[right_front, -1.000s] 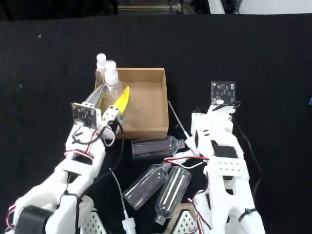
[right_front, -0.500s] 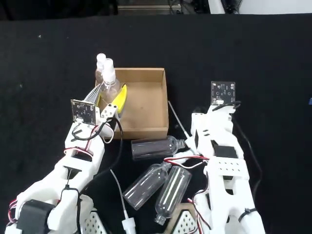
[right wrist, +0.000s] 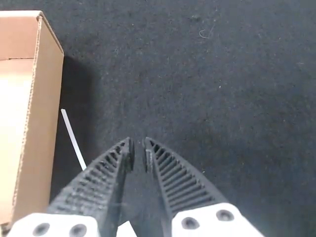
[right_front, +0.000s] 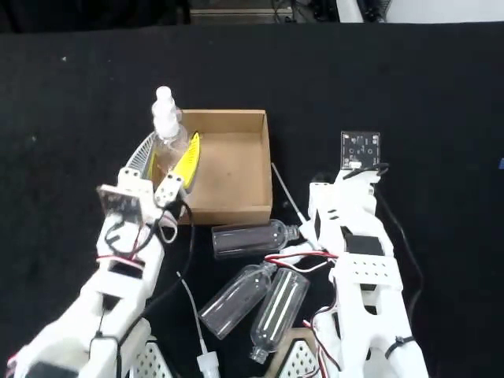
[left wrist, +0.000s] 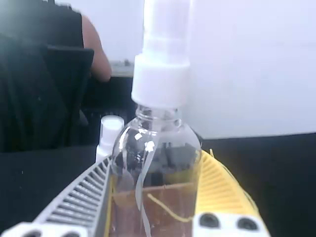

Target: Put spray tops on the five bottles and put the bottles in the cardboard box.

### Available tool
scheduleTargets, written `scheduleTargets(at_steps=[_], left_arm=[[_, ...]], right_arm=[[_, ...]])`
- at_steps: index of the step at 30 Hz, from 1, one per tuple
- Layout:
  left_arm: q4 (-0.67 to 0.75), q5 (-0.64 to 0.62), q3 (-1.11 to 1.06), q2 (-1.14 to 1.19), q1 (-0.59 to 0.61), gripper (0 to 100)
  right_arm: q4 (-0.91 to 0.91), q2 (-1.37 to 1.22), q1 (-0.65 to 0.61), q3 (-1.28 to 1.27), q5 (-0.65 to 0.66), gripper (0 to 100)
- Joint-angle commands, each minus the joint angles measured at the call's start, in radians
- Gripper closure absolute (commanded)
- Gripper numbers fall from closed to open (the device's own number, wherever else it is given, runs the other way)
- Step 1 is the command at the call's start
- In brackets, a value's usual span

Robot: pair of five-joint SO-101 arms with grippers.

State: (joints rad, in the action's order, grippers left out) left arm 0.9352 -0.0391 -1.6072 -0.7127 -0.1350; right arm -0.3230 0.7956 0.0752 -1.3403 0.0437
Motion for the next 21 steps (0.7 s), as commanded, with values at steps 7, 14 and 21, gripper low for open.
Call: scheduleTargets(at_steps=[7,14,21], left_arm=[[-0.213,0.003,-0.019,-0.334,0.255,97],[-0.532,-0.003,0.228,-0.331,0.524,97],[-0.531,0.005,0.455,0.028,0.670,97]], right_arm=[[0.029,0.008,0.003,0.007,0.003,98.3],[0.029,0.008,0.003,0.007,0.003,98.3],[0.029,0.008,0.003,0.007,0.003,98.3]])
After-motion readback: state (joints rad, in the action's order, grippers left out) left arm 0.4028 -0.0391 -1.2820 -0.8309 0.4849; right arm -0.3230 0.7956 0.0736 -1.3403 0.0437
